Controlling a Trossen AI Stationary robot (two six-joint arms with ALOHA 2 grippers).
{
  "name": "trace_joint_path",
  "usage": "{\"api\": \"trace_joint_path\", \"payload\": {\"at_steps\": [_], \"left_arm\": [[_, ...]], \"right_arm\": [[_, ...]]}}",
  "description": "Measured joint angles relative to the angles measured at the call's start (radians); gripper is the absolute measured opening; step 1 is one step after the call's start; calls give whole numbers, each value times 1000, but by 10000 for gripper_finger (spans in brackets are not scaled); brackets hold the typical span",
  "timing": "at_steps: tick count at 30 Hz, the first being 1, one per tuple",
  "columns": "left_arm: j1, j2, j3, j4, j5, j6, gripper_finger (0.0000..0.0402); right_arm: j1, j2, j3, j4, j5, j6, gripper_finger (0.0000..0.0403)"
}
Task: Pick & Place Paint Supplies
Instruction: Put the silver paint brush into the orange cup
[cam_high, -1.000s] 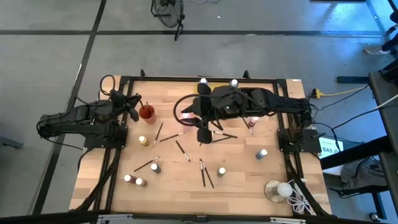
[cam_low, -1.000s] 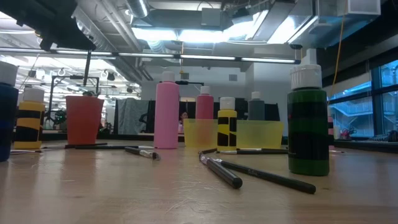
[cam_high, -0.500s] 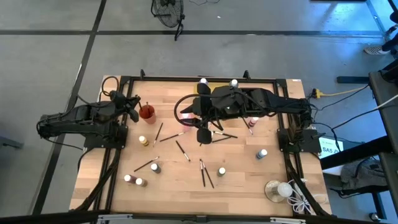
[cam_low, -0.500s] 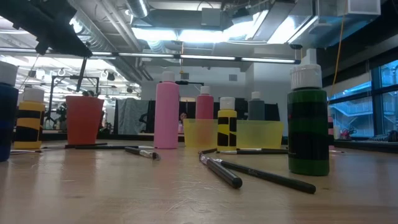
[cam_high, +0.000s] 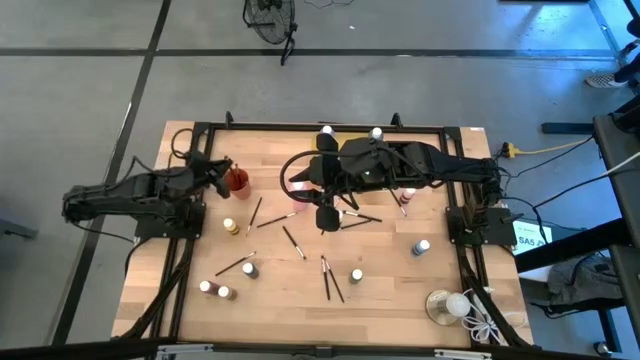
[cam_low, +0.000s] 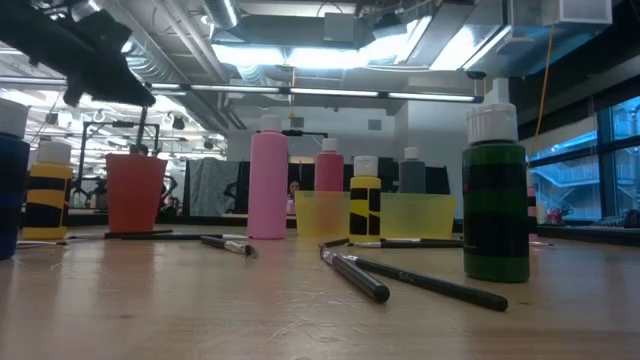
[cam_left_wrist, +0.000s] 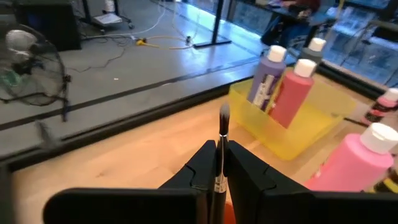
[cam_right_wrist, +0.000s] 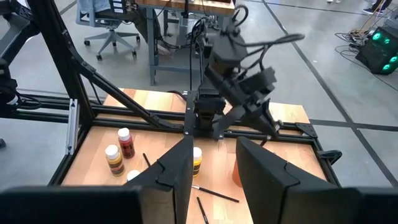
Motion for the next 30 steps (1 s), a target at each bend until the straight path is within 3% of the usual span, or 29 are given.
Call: {"api": "trace_joint_path", "payload": {"at_steps": [15, 20, 30], "left_arm": [[1, -1, -89, 35, -8, 12, 29], [1, 0, -114, 34, -8, -47, 30], [1, 0, -116, 34, -7, -47, 57]], "right_arm": [[0, 2, 0, -24, 0, -3, 125], [0, 2, 0, -33, 0, -3, 125], [-10, 3, 0, -32, 0, -3, 125]]}}
